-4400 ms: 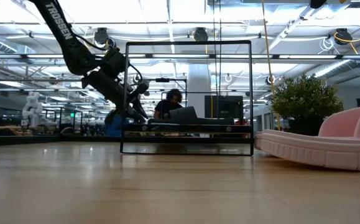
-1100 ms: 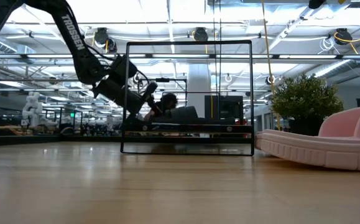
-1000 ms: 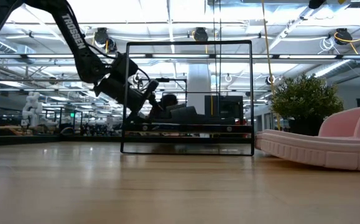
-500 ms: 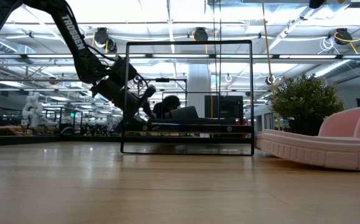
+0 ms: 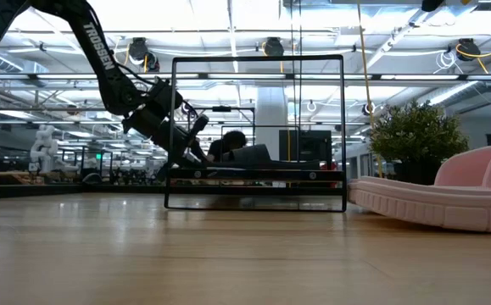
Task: Pick and place slides into the shelf
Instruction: Adjust the black slides on the shelf
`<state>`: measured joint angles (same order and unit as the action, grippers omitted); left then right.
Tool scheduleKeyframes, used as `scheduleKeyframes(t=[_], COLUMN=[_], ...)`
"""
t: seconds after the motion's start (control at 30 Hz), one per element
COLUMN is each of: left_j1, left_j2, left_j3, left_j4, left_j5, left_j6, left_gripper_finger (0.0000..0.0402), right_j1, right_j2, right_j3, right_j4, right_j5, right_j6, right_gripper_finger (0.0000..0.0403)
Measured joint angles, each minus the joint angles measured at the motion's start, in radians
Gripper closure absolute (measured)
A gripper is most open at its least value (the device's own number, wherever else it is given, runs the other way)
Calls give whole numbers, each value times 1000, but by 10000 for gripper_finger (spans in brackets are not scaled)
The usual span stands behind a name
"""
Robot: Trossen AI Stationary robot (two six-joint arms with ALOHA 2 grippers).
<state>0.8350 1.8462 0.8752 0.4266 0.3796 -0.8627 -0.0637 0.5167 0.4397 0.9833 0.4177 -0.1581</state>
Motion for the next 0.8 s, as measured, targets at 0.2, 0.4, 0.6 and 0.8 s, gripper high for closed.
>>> scheduleKeyframes(t=[0.2,0.4,0.6,0.8], left_j1=[9,8,8,3], left_j2=[0,0,0,0], left_j3=[-1,-1,-1,0], left_j4=[26,47,49,60], left_j5=[18,31,46,56], left_j6=[-11,-4,10,25], left_gripper_finger=[388,389,389,389], right_j1=[0,0,0,0], right_j2=[1,6,18,29], right_j3=[0,0,0,0], right_j4=[0,0,0,6], right_j5=[0,0,0,0], right_j6=[8,14,15,15], right_gripper_finger=[206,206,206,206])
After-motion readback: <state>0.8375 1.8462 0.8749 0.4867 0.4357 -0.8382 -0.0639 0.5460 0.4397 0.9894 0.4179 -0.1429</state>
